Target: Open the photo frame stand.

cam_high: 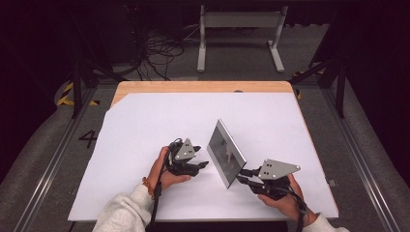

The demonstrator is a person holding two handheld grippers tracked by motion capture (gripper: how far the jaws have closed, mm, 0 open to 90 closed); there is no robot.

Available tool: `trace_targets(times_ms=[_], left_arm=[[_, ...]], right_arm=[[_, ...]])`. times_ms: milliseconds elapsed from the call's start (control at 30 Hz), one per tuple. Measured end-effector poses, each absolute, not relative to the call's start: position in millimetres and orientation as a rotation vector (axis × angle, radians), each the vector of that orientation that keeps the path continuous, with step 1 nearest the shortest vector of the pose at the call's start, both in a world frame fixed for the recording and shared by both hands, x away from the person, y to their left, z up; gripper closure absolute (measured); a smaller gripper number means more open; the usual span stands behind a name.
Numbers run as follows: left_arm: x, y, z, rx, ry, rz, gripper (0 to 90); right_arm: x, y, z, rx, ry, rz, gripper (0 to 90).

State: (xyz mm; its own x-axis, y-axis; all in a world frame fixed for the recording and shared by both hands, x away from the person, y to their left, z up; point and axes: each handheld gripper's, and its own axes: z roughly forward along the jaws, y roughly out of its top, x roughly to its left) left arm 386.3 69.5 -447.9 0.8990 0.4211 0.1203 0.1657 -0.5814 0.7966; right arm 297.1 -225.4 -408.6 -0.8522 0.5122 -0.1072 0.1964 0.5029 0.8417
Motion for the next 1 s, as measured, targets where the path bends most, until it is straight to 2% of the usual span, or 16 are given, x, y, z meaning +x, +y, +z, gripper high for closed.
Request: trace_targets(times_ms=[100, 167, 367, 467, 567, 900, 1000], left_arm=[[392, 69, -451, 2.193, 0.423, 0.373, 35.8], [399, 68, -450, 2.183, 0.452, 0.323, 29.7], [406, 67, -447, 2.145, 0.469, 0.345, 21.6], [410, 65, -447, 2.142, 0.475, 0.304, 19.3], [415, 64, -447, 2.133, 0.458, 0.252, 18.3], [422, 61, -452, 2.166, 0.461, 0.253, 16.8], [422, 61, -452, 2.165, 0.462, 0.247, 16.6]], right_arm=[[299, -228, -409, 0.621, 2.4, 1.294, 76.0], [300, -228, -410, 0.635, 2.392, 1.287, 76.3], [301, -229, -411, 0.648, 2.377, 1.291, 75.8], [300, -229, -410, 0.65, 2.371, 1.282, 75.8], [300, -229, -410, 0.657, 2.362, 1.274, 75.3], [300, -234, -410, 0.683, 2.318, 1.236, 74.1], [301, -235, -410, 0.737, 2.302, 1.239, 71.3]])
